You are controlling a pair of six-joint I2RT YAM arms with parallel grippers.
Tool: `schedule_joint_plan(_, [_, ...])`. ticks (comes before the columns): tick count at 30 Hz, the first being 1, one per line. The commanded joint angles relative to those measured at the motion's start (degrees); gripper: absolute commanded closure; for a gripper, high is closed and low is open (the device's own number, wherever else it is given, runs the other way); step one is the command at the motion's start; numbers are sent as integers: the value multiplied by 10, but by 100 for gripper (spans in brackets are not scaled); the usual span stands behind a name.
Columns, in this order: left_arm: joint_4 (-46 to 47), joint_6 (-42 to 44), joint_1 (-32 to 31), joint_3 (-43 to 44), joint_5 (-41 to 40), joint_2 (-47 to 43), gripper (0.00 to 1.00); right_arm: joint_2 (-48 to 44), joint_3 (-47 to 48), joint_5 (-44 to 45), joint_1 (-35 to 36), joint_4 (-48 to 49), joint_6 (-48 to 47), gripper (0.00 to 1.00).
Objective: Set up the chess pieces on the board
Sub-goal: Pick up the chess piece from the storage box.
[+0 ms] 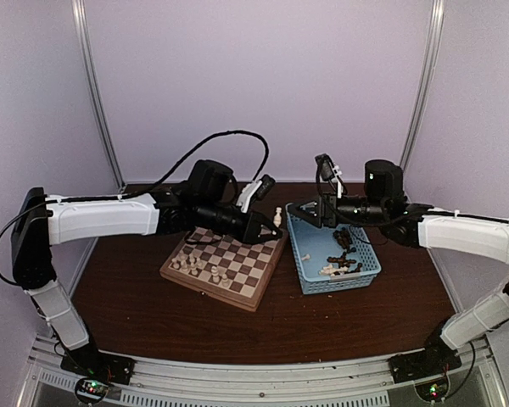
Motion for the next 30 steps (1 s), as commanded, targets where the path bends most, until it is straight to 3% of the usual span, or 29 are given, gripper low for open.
schedule_joint_plan(1, [-60, 85, -1, -5, 25, -32, 91, -14, 80, -47, 2, -219, -90, 53])
schedule_joint_plan(6, [-98, 136, -1, -8, 53, -54, 91, -17, 120, -87, 10, -317, -131, 58])
schedule_joint_plan(13, [-135, 173, -1, 3, 87, -60, 90, -10, 172, -77, 40, -436, -221, 61])
schedule_joint_plan(20, [-155, 187, -1, 11, 94, -59, 90, 21, 217, -40, 61, -478, -251, 63])
schedule_joint_plan(30, [-146, 183, -1, 7, 109, -58, 90, 50, 235, -22, 63, -449, -241, 64])
